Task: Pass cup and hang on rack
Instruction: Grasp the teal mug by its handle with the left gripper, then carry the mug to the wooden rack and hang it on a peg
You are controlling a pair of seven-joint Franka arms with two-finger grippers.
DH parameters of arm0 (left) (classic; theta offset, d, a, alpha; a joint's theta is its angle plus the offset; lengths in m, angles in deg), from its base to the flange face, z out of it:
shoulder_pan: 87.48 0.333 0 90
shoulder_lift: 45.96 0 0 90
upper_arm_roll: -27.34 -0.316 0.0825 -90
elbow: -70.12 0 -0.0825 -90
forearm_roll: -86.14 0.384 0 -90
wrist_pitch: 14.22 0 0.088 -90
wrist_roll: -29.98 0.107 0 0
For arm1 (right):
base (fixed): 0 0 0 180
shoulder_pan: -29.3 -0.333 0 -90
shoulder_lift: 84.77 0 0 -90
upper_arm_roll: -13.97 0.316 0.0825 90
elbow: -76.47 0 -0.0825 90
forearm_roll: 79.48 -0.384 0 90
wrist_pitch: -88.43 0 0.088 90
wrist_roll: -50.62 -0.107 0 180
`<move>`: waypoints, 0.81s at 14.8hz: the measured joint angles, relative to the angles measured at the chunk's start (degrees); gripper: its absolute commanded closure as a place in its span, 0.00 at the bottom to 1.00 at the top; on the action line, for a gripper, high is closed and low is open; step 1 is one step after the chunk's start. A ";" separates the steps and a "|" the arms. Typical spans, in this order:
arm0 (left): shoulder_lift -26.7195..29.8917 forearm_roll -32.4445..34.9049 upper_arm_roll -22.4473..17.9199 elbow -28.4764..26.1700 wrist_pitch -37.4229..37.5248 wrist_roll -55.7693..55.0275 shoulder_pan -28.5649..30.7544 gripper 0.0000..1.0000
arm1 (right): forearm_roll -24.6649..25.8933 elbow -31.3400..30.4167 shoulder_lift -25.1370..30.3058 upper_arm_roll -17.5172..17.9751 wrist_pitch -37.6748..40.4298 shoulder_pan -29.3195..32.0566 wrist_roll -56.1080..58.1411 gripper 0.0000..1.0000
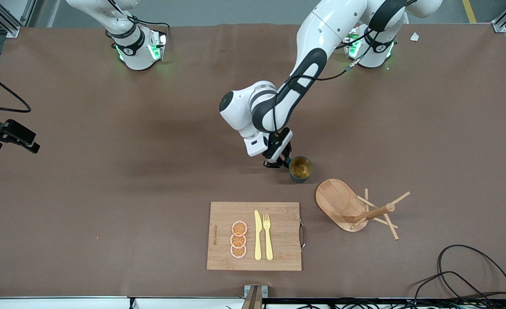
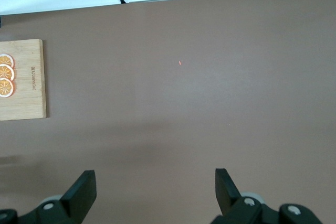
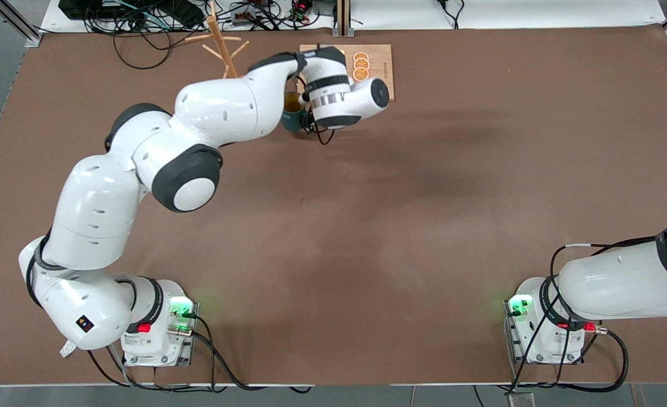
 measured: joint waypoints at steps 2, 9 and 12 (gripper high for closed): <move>3.53 -3.74 -0.12 0.72 0.14 5.69 1.78 1.00 | 0.01 0.01 0.00 -0.06 0.02 0.05 0.00 0.00; 17.05 -26.51 -0.04 2.01 0.40 27.30 12.67 1.00 | 0.01 0.05 0.00 -0.18 0.40 0.14 0.00 0.00; 19.81 -39.08 -0.05 2.37 0.40 34.23 16.93 1.00 | 0.01 0.07 0.00 -0.19 1.31 0.14 0.00 0.00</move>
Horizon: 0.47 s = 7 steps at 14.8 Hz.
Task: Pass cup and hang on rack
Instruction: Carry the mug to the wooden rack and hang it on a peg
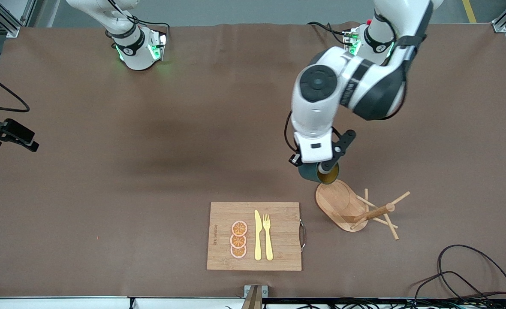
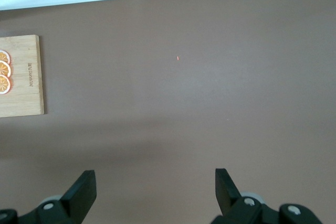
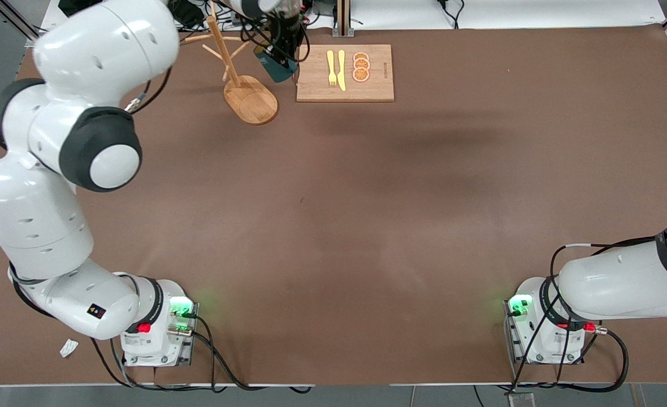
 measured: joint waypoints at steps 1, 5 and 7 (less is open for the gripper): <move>0.79 -4.76 -0.01 0.02 0.00 2.40 1.75 1.00 | 0.00 0.00 0.00 0.00 0.04 0.00 0.00 0.00; 2.20 -22.44 -0.07 0.02 0.05 12.73 10.77 1.00 | 0.00 0.03 0.00 0.02 0.05 0.00 0.00 0.00; 1.94 -30.89 -0.10 -0.32 0.41 16.82 15.34 1.00 | 0.00 0.05 0.00 0.03 0.06 0.00 0.00 0.00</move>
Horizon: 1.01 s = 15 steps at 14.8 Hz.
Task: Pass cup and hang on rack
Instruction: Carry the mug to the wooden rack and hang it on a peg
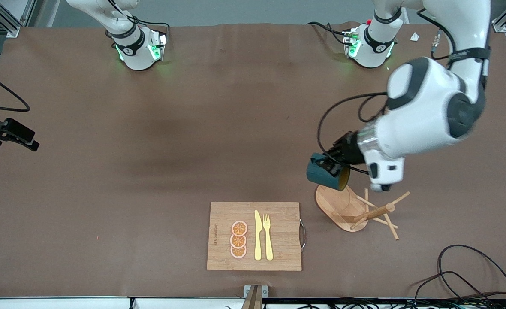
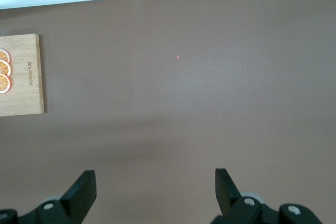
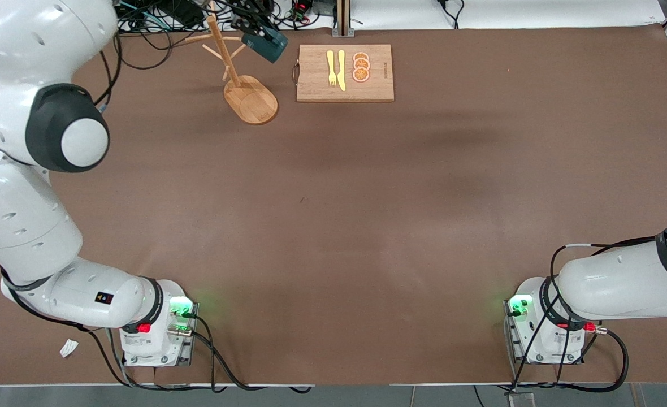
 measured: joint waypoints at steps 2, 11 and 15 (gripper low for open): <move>-0.91 -8.05 0.00 -0.29 1.90 4.07 3.35 1.00 | 0.00 0.01 0.00 0.00 0.04 0.00 0.00 0.00; -6.39 -20.08 0.03 -0.52 10.27 17.76 12.31 0.99 | 0.00 0.17 0.00 0.03 0.77 0.00 0.00 0.00; -7.58 -22.91 0.09 -0.52 10.28 18.21 12.55 0.99 | 0.00 0.21 0.00 0.03 0.78 0.00 0.00 0.00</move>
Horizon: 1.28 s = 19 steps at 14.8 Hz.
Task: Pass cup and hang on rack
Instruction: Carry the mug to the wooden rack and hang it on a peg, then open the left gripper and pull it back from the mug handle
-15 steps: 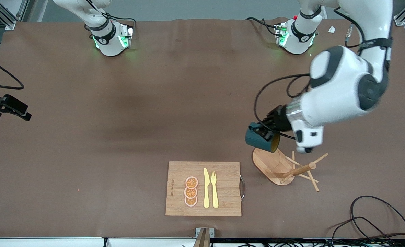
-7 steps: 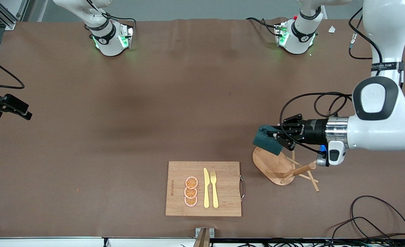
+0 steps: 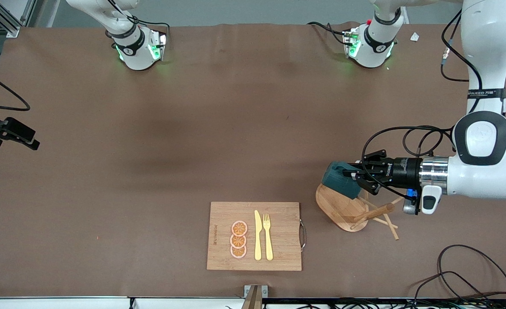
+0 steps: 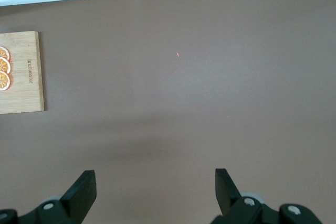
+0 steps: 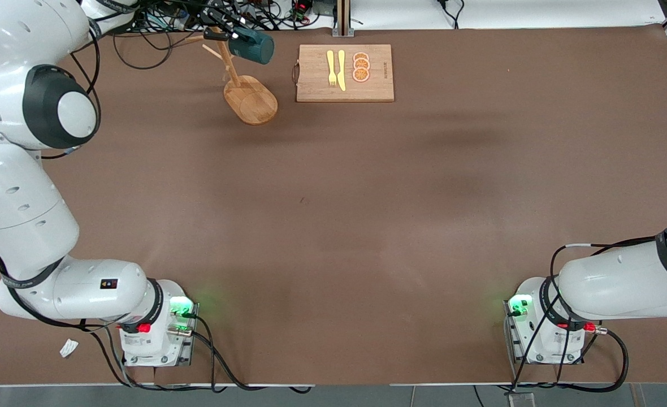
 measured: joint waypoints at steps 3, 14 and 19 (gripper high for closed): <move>-0.68 -0.63 -0.06 0.01 -0.08 0.87 0.70 0.99 | 0.00 0.01 0.00 0.00 0.03 0.00 0.00 0.00; -3.71 -5.60 -0.22 0.02 -1.21 3.83 5.29 0.96 | 0.00 0.03 0.00 0.00 0.06 0.00 0.00 0.00; -4.98 -6.04 -0.44 0.03 -1.70 5.27 6.58 0.79 | 0.00 0.04 0.00 0.00 0.07 0.00 0.00 0.00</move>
